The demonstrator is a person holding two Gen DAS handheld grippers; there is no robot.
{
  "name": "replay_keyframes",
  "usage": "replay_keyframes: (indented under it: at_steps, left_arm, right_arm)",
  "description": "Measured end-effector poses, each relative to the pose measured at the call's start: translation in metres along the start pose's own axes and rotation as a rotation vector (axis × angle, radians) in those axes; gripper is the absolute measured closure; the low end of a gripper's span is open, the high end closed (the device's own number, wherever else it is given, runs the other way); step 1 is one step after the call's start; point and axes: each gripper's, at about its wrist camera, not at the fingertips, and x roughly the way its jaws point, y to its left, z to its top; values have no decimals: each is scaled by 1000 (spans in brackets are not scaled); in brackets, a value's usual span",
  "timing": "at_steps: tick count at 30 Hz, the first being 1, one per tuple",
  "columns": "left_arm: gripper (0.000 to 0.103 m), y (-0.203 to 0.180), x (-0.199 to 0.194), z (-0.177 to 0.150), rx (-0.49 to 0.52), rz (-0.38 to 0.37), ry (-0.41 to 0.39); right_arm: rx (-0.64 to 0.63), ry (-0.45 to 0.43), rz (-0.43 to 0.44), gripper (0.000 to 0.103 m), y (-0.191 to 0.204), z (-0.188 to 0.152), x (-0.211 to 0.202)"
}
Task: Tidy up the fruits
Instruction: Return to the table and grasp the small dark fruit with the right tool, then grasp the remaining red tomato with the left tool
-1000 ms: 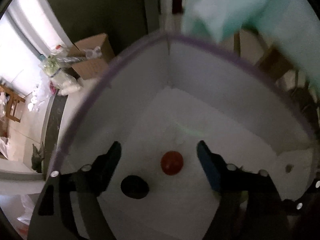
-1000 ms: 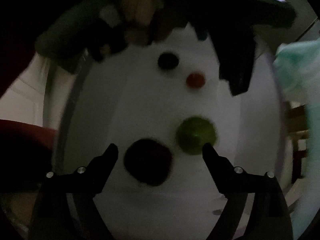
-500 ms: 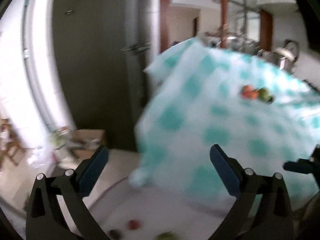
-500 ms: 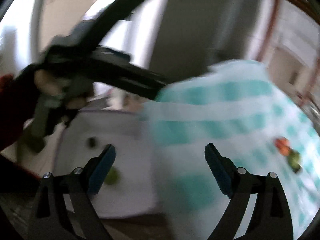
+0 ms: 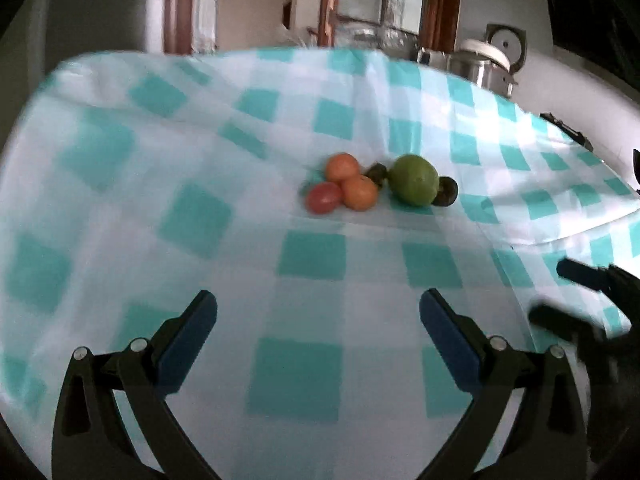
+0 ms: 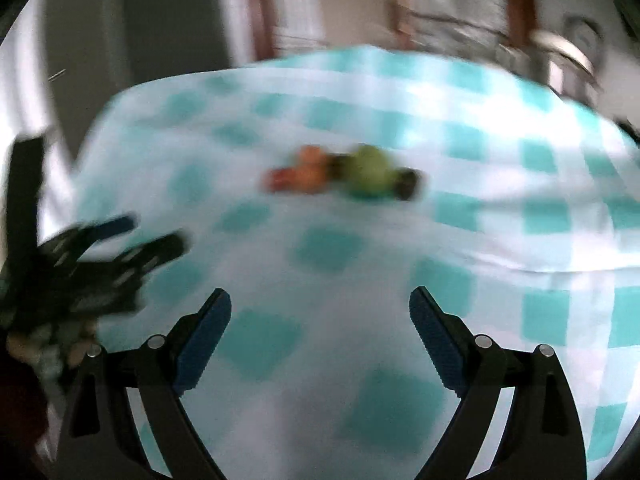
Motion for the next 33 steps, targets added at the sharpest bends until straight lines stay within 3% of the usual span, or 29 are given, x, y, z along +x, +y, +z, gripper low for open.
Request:
replay_keyframes:
  at_steps: [5, 8, 16, 22, 25, 27, 33]
  left_arm:
    - [1, 11, 37, 14, -127, -130, 63]
    - [1, 22, 41, 11, -182, -162, 79]
    - [1, 12, 33, 7, -114, -185, 44]
    - [1, 14, 32, 7, -136, -185, 37]
    - [1, 14, 32, 7, -136, -181, 40]
    - [1, 14, 32, 7, -138, -178, 41]
    - [1, 10, 36, 7, -128, -168, 64]
  right_arm:
    - [27, 71, -106, 22, -45, 33, 62]
    - [33, 102, -102, 32, -60, 47, 95]
    - [-60, 170, -92, 52, -58, 78, 143]
    - [-55, 174, -91, 57, -65, 89, 159]
    - [-40, 169, -62, 69, -70, 89, 159]
    - [-35, 161, -78, 69, -73, 84, 154]
    - [158, 81, 43, 69, -98, 51, 102]
